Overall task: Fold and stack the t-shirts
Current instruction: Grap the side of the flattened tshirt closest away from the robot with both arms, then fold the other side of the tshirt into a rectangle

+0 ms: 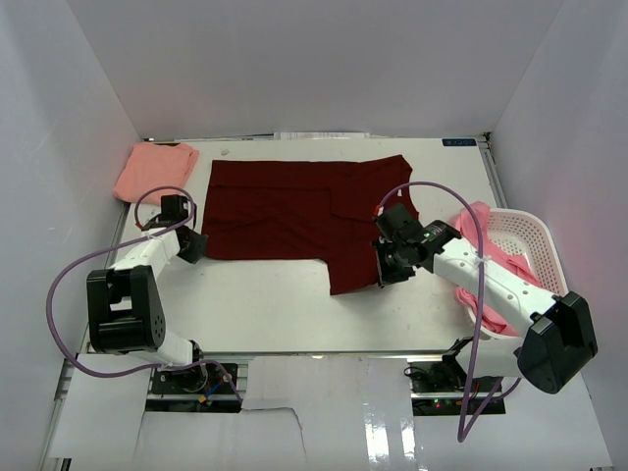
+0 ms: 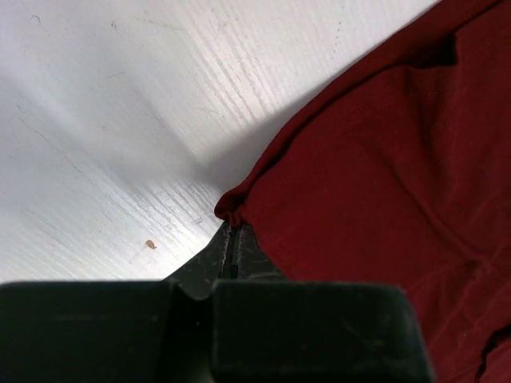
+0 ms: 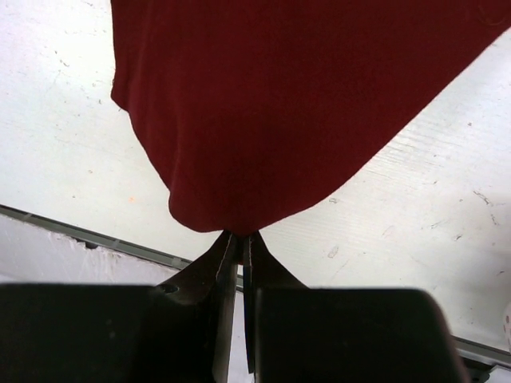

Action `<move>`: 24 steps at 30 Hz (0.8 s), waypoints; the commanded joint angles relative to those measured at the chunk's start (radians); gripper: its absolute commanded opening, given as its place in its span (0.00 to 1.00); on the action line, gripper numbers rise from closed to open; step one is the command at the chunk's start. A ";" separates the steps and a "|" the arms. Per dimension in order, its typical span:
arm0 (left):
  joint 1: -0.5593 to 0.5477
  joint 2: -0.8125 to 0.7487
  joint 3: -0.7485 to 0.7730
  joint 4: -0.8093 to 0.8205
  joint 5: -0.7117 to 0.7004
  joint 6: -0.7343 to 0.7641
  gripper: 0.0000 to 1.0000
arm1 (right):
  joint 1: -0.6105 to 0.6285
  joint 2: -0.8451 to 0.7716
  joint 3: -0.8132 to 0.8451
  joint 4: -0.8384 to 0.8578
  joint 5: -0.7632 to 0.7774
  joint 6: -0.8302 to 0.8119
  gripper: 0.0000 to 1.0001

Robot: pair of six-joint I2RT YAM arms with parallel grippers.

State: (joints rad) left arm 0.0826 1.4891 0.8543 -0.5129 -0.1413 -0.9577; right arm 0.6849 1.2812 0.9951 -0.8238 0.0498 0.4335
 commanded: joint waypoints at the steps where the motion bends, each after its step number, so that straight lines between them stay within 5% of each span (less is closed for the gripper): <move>1: 0.003 -0.036 0.057 -0.044 -0.007 0.019 0.00 | -0.036 -0.036 0.060 -0.040 -0.013 -0.045 0.08; 24: 0.003 -0.032 0.127 -0.091 -0.047 0.025 0.00 | -0.278 -0.034 0.116 -0.080 -0.079 -0.194 0.08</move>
State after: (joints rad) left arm 0.0826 1.4895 0.9279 -0.5877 -0.1493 -0.9413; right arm 0.4328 1.2430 1.0653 -0.8871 -0.0151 0.2749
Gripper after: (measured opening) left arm 0.020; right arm 0.087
